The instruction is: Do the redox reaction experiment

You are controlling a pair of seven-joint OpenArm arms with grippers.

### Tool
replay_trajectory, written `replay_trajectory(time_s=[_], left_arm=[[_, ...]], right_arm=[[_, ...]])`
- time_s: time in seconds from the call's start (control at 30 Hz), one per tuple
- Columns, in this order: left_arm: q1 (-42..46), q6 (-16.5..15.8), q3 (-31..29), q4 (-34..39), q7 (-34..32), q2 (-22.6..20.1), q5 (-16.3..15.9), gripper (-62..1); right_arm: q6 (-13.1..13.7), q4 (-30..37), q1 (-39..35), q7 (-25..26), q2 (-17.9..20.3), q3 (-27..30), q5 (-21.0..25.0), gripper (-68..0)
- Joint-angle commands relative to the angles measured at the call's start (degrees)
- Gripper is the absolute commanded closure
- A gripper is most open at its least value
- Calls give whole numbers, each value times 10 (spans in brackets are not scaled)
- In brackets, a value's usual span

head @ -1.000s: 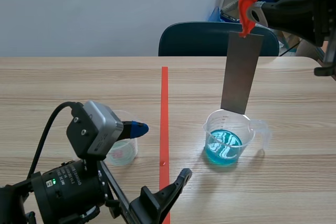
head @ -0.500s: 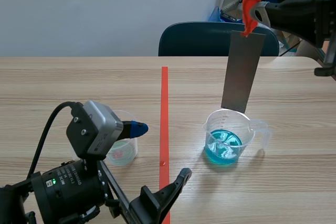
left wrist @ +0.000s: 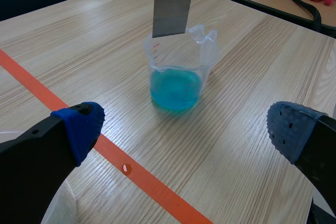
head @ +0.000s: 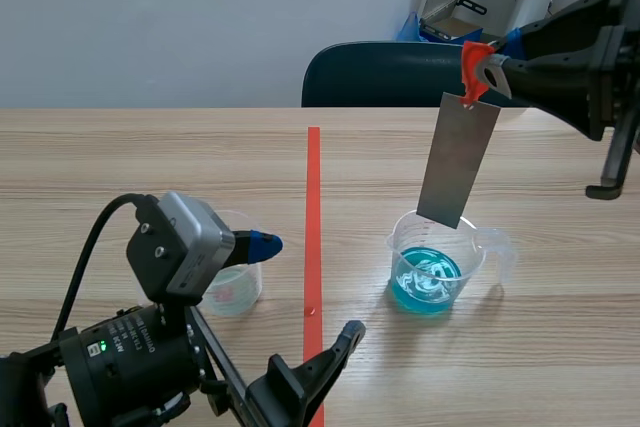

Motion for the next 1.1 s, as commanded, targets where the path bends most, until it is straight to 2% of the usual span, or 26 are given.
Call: replay_trajectory(time_s=[0.0, 0.4, 0.73, 0.9, 1.07], left_arm=[[-3, -1, -4, 8, -8, 3, -2, -623], [-3, -1, -4, 8, -8, 3, -2, -623], [-3, -1, -4, 8, -8, 3, -2, -623], [-3, -1, -4, 8, -8, 3, -2, -623], [-3, -1, -4, 8, -8, 3, -2, -623]], right_arm=[[4, 2, 2, 19, 1, 7, 3, -9], [4, -39, -1, 44, -20, -19, -36, -8], [4, -79, 0, 65, -58, -35, -96, -8], [4, -105, 0, 92, -81, -43, -150, -8], [4, -126, 0, 113, -92, -49, -183, -8]])
